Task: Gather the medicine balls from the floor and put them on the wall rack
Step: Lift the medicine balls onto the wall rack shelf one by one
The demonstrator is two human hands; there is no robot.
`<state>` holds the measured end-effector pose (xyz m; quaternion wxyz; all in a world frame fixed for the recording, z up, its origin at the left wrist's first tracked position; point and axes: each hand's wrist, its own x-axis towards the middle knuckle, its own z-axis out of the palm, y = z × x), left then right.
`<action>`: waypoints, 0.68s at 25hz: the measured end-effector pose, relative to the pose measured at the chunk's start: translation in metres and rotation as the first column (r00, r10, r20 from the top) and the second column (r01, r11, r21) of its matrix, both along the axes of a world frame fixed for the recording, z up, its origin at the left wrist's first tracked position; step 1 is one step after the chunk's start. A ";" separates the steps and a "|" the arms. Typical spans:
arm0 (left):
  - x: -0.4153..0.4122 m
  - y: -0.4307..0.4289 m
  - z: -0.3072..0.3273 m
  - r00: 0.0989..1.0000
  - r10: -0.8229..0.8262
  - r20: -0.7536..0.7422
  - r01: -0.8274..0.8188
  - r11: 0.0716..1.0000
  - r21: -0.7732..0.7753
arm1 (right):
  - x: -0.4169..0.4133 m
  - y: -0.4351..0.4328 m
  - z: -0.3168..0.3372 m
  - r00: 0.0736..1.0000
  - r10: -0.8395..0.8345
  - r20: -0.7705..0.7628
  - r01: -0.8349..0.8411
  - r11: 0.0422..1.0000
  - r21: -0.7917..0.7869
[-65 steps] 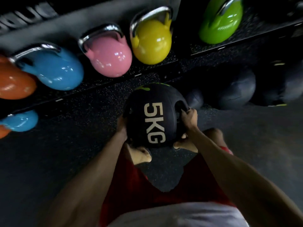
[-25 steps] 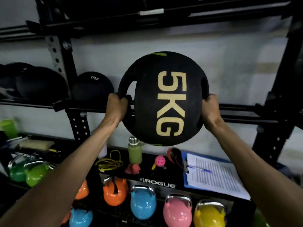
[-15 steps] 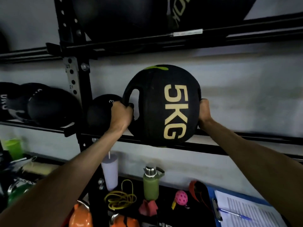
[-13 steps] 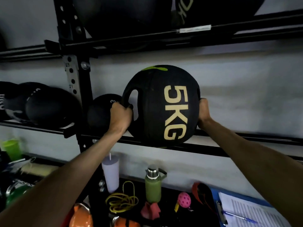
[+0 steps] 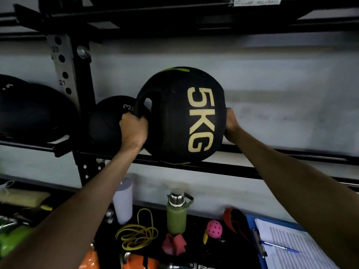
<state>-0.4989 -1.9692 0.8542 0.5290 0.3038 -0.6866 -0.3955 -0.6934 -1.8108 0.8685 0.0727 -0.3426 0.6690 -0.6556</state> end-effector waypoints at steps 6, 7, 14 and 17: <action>-0.005 0.005 -0.003 0.996 0.032 -0.086 -0.025 0.996 0.088 | 0.008 0.035 -0.012 0.997 -0.067 0.043 0.074 0.982 -0.174; -0.005 0.008 -0.001 0.995 0.033 -0.093 -0.024 0.995 0.092 | 0.020 0.039 -0.013 0.997 -0.077 -0.002 0.075 0.973 -0.218; -0.003 0.026 -0.001 0.987 0.127 -0.100 -0.117 0.988 0.099 | 0.065 0.020 0.001 0.979 -0.133 -0.154 0.091 0.964 -0.249; -0.007 0.037 0.001 0.987 0.119 -0.108 -0.110 0.991 0.079 | 0.038 0.017 0.002 0.974 -0.141 -0.176 0.109 0.978 -0.180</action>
